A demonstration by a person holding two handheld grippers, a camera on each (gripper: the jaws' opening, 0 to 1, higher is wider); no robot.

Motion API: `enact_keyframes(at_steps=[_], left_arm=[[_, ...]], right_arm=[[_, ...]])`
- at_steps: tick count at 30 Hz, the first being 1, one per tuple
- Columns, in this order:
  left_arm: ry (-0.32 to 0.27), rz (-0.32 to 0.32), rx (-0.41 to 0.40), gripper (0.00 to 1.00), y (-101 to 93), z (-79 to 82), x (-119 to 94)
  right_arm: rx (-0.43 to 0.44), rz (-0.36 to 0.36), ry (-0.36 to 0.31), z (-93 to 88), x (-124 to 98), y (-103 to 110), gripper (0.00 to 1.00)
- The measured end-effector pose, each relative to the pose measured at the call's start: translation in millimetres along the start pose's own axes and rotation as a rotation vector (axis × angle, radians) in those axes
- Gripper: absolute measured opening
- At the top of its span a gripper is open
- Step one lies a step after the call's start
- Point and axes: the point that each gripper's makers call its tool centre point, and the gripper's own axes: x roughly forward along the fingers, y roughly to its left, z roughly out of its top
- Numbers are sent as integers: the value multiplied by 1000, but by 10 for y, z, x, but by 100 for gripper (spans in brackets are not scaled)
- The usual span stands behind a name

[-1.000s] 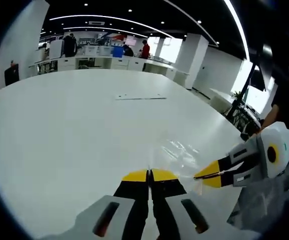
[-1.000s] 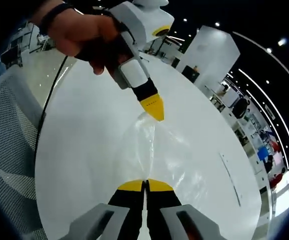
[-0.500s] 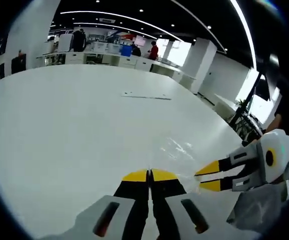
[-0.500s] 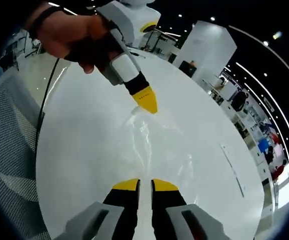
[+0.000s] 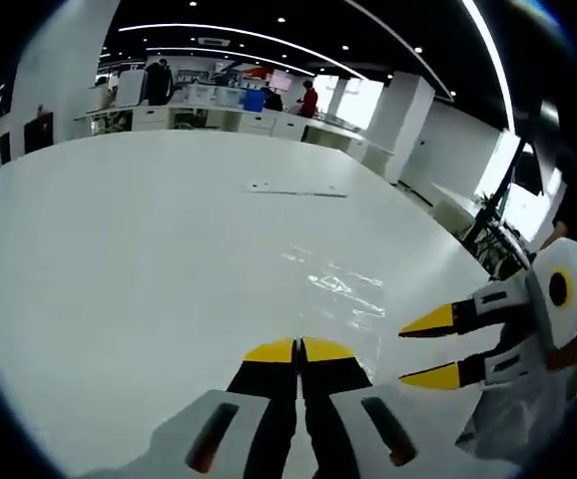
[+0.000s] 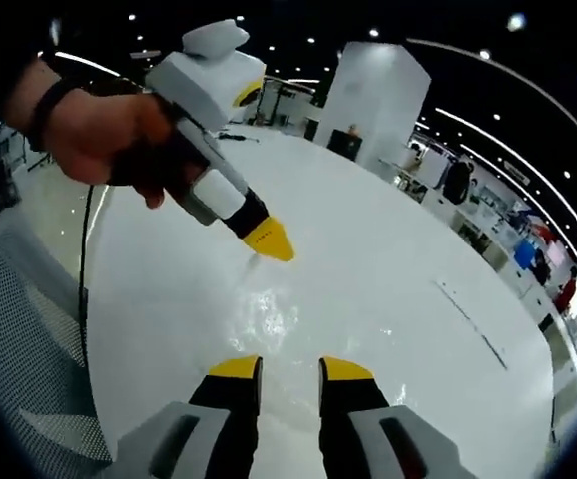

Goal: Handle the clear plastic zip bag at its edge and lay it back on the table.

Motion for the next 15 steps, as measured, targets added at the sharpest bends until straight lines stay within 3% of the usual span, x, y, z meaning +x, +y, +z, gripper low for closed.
enact_keyframes(at_steps=[8, 15], left_arm=[[3, -10, 5, 0, -13, 26, 31], [-3, -9, 5, 0, -4, 49, 41]], right_arm=[[-8, 15, 3, 82, 138, 208, 31], [15, 6, 20, 94, 233, 244, 36]])
